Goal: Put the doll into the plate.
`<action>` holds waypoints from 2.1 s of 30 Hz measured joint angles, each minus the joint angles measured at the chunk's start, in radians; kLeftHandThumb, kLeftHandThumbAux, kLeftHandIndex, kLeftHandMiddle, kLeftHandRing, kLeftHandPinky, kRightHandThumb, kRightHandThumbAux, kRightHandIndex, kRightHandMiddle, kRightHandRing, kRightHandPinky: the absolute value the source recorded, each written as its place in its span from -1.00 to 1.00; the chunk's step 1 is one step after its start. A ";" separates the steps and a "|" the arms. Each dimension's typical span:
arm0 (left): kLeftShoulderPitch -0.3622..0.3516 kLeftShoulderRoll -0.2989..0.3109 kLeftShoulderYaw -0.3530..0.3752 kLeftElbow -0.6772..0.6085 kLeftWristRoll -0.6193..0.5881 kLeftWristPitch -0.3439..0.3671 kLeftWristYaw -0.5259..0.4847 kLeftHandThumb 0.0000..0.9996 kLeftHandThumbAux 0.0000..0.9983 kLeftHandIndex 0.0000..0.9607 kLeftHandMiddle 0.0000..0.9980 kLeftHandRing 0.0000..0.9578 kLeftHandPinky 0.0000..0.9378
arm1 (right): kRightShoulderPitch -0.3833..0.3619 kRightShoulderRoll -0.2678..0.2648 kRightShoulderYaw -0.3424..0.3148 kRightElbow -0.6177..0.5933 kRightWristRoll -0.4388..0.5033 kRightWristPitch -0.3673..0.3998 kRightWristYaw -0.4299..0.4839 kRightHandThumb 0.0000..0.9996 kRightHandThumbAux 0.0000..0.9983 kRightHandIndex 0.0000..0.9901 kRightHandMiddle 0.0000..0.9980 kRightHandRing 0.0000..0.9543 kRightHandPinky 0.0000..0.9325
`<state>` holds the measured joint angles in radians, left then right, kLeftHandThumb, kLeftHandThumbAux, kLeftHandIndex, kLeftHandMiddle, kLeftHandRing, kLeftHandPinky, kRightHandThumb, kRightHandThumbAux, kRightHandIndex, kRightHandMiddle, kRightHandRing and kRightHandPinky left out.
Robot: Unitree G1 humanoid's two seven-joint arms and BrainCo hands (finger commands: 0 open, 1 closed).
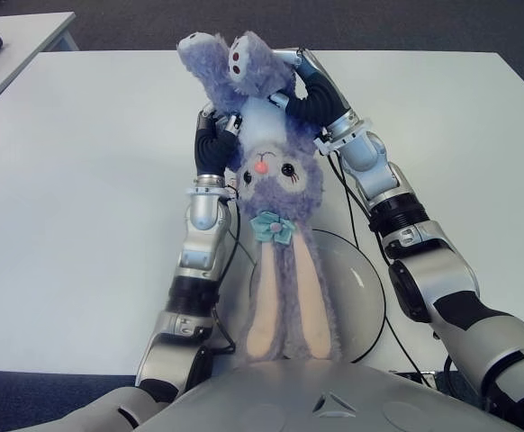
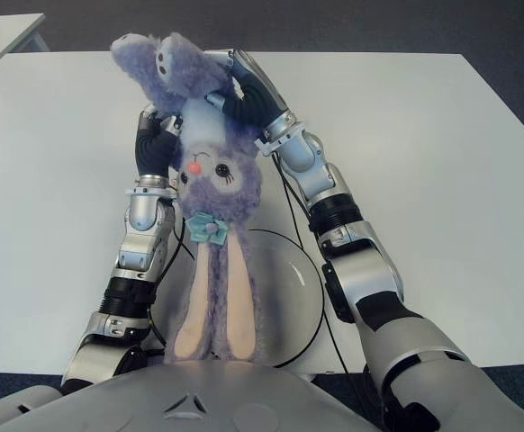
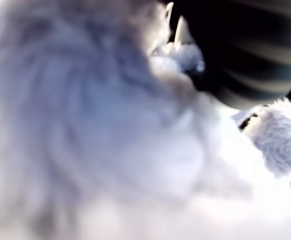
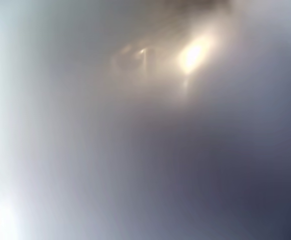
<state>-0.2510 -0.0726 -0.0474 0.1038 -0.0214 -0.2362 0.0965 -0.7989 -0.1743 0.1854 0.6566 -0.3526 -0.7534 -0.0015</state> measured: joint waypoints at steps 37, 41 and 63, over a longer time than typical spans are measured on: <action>-0.006 0.062 -0.046 -0.188 -0.039 0.401 -0.130 0.40 0.43 -0.09 0.61 0.74 0.76 | 0.122 -0.059 -0.009 -0.237 0.005 0.228 0.079 0.39 0.44 -0.11 0.68 0.75 0.78; 0.002 0.062 -0.059 -0.192 -0.039 0.418 -0.144 0.40 0.43 -0.09 0.61 0.74 0.77 | 0.174 -0.070 -0.013 -0.291 0.022 0.251 0.100 0.39 0.44 -0.12 0.70 0.77 0.79; 0.139 0.088 -0.129 -0.328 -0.059 0.515 -0.218 0.40 0.43 -0.09 0.61 0.73 0.77 | 0.371 -0.108 -0.016 -0.428 0.084 0.245 0.147 0.37 0.46 -0.12 0.75 0.82 0.83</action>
<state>-0.1118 0.0150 -0.1762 -0.2241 -0.0809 0.2785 -0.1213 -0.4282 -0.2827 0.1692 0.2287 -0.2685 -0.5080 0.1451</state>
